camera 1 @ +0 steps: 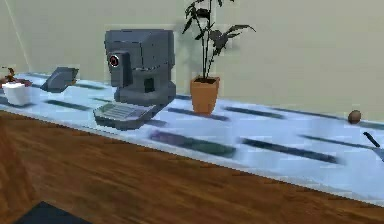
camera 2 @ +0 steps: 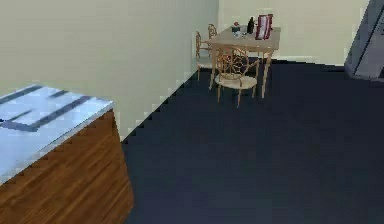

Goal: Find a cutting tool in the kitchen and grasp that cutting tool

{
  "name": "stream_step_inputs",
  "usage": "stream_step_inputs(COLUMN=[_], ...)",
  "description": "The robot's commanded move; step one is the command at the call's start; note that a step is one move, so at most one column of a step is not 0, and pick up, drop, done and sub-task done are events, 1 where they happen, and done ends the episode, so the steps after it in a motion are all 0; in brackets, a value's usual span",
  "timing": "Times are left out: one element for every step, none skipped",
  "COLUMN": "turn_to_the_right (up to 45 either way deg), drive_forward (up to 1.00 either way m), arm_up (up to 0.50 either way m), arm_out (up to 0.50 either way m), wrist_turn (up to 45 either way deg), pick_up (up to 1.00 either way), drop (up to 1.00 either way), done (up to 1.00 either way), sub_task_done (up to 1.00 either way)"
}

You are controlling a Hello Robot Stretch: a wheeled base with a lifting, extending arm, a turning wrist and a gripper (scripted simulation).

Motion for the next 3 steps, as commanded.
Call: stream_step_inputs(turn_to_the_right=[45.0, 15.0, 0.0], drive_forward=[0.00, 0.00, 0.30], arm_up=[0.00, 0.00, 0.00], arm_out=[0.00, 0.00, 0.00], wrist_turn=[0.0, 0.0, 0.0], pick_up=[0.00, 0.00, 0.00], drop=[0.00, 0.00, 0.00], done=[0.00, 0.00, 0.00], sub_task_done=[0.00, 0.00, 0.00])
